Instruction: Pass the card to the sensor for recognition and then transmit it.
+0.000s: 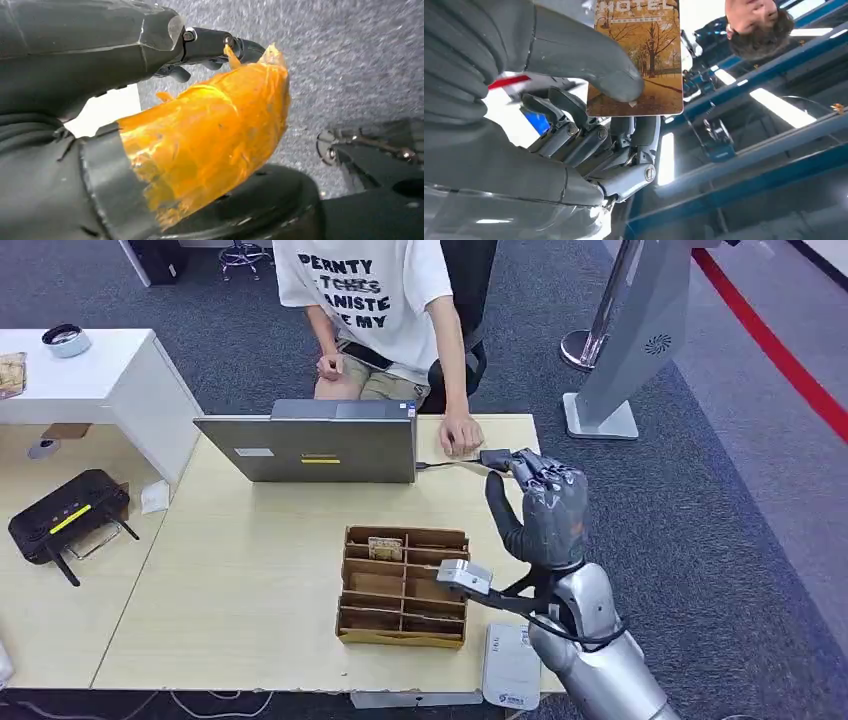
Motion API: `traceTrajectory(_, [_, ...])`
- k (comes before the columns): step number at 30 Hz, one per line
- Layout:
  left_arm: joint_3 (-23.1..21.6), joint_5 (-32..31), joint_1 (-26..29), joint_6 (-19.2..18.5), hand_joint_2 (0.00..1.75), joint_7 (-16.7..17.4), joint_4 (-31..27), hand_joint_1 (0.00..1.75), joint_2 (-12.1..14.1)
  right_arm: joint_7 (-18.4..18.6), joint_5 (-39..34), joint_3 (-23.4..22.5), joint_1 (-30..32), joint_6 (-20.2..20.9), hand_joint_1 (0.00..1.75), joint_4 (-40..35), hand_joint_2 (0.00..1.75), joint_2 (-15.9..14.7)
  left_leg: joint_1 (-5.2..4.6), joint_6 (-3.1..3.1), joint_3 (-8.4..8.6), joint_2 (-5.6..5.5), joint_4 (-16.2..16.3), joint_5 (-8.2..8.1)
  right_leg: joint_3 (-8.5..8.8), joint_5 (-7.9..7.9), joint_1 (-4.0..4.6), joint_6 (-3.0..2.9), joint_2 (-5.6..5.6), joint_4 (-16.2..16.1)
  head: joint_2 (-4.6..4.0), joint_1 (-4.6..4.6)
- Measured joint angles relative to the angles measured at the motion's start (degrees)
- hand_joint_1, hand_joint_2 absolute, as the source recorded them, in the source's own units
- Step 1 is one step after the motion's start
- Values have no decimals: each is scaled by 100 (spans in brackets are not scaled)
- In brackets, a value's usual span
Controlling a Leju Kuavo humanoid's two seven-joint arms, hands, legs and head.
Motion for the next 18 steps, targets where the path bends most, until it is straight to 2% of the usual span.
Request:
traceTrajectory(5, [-39, -48, -19, -20, 0, 24, -20, 0, -9, 127, 142, 55, -232, 0, 175, 199, 175, 52, 0, -2, 0, 0, 0, 3, -1, 0, 0, 0, 1, 1, 0, -4])
traceTrajectory(10, [-306, -253, -146, -170, 0, 175, -48, 0, -31, 655, 642, 146, -1275, 0, 175, 1385, 175, 310, -1, -1, -2, -1, 1, 6, -1, 2, -1, 0, 0, 1, 0, 0])
traceTrajectory(12, [-417, -323, -184, -207, 0, 218, -81, 0, -37, 690, 895, -4, -1532, 0, 175, 1739, 175, 426, -1, -1, -2, -1, 2, 6, -2, 2, -1, 0, 0, 1, 0, -2])
traceTrajectory(18, [-503, -365, -206, -253, 0, 253, -96, 0, -59, 682, 1099, -256, -1735, 0, 175, 2032, 175, 575, -1, -1, -1, -1, 2, 6, -3, 2, 0, 0, 0, 1, 0, -2])
